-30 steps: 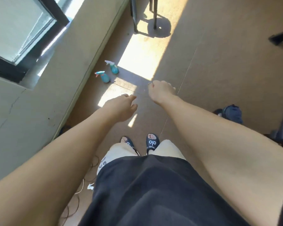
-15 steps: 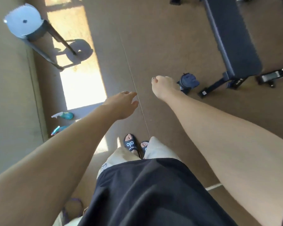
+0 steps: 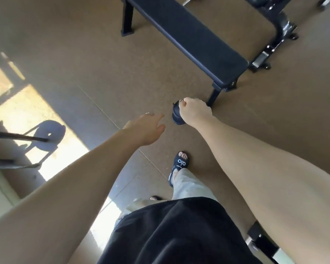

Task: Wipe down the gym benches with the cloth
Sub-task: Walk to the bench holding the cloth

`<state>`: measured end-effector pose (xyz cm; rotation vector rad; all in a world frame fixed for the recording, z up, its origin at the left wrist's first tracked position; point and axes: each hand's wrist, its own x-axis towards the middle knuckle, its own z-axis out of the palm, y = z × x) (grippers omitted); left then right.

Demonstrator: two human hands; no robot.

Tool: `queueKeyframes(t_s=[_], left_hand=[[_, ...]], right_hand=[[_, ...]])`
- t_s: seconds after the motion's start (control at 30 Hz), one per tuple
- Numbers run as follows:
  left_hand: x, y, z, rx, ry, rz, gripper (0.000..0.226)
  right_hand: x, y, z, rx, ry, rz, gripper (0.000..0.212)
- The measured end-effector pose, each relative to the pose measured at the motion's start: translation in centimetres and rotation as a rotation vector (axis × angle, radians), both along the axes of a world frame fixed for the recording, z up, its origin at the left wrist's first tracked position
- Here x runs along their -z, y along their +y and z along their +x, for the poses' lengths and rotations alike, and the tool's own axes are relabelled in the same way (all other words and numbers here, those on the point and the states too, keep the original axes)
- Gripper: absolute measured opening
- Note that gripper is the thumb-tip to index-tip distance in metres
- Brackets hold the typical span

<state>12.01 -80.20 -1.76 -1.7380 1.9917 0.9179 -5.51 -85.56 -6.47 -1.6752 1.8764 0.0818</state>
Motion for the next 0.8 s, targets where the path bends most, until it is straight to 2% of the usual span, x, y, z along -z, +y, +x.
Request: queueKeyframes(t_s=[0.4, 0.63, 0.8], left_hand=[[4.4, -19.4, -4.0, 0.21, -0.002, 0.038, 0.044], [12.3, -30.0, -3.7, 0.36, 0.052, 0.106, 0.042], [19.8, -34.9, -5.3, 0.443, 0.058, 0.163, 0.039]], right_hand=[[4.5, -14.2, -4.9, 0.234, -0.013, 0.121, 0.047], [11.8, -20.7, -4.4, 0.494, -0.095, 0.21, 0.044], [19.4, -22.6, -5.2, 0.526, -0.151, 0.277, 0.057]])
